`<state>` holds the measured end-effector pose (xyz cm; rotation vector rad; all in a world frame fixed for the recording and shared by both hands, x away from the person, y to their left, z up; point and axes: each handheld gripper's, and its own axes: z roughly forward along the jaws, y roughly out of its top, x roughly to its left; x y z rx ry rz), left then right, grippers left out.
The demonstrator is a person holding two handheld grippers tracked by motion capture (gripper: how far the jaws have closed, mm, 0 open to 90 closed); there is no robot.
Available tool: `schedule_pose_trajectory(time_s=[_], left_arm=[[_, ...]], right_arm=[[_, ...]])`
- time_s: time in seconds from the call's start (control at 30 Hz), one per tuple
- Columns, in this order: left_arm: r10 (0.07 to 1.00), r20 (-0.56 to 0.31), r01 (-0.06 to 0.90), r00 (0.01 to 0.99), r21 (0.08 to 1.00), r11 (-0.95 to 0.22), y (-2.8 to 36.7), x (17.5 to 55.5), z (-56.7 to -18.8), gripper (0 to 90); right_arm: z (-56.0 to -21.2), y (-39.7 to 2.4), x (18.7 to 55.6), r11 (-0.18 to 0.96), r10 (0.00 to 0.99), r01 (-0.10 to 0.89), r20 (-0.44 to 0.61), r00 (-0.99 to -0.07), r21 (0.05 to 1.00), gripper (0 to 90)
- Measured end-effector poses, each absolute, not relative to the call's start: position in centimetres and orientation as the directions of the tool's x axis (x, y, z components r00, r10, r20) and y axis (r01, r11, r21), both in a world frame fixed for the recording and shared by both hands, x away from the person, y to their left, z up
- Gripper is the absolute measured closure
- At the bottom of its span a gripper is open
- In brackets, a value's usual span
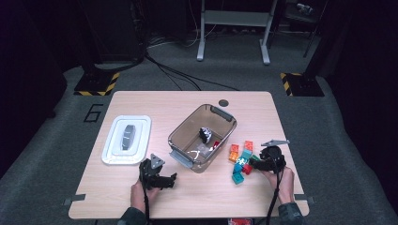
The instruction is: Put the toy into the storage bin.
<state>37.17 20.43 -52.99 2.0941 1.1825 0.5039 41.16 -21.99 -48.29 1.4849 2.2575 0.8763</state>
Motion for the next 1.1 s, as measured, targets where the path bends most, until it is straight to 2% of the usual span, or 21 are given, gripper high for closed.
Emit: schedule_pose_trajectory(time_s=[0.3,0.43,0.47,0.6,1.1], left_arm=[[0.858,0.006,0.598,0.514,0.714,-0.363,20.4,37.2,-53.0,4.2],[0.857,0.003,0.601,0.516,0.712,-0.364,20.4,37.2,-53.0,4.2],[0.858,0.003,0.599,0.514,0.715,-0.362,20.4,37.2,-53.0,4.2],[0.858,0.004,0.599,0.514,0.715,-0.362,20.4,37.2,-53.0,4.2],[0.858,0.004,0.599,0.514,0.715,-0.362,20.4,37.2,-53.0,4.2]], right_arm=[[-48.6,-21.9,41.2,0.329,0.886,0.700,0.051,-0.462,0.634,63.8],[-48.6,-22.0,41.0,0.343,0.881,0.686,0.033,-0.471,0.642,66.6],[-48.6,-22.1,41.0,0.329,0.881,0.684,0.050,-0.471,0.652,71.8],[-48.4,-22.2,40.8,0.304,0.893,0.689,0.056,-0.447,0.658,72.6],[-47.1,-22.9,40.7,0.300,0.881,0.648,0.057,-0.469,0.700,73.0]])
